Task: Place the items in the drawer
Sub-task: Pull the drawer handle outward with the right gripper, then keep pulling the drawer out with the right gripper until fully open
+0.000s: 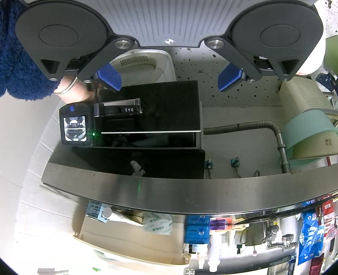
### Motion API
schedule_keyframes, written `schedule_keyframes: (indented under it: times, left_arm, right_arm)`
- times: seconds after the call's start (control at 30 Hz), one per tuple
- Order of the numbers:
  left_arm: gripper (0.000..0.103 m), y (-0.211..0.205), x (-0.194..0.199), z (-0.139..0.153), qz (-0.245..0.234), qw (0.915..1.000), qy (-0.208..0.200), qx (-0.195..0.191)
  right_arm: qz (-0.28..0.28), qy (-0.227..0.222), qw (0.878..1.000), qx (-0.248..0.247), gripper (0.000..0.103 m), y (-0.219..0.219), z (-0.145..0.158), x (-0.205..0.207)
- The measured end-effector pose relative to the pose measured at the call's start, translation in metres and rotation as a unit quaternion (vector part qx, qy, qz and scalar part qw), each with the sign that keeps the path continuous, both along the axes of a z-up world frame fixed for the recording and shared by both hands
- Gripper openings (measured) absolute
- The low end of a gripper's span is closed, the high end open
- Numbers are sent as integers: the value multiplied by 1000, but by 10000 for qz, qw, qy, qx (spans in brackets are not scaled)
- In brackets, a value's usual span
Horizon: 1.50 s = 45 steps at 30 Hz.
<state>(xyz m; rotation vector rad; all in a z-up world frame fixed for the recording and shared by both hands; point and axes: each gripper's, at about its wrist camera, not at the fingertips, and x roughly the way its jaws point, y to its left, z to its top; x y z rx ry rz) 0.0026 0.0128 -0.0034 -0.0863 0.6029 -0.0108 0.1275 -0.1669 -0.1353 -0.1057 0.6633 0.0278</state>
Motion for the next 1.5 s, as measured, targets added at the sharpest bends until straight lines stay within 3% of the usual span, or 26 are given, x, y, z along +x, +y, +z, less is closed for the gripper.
schedule_keyframes:
  times: [1.5]
  left_arm:
    - [99, 4, -4, 7, 64, 9998, -143, -125]
  right_arm:
    - [-36, 397, 9992, -16, 98, 4, 12, -13]
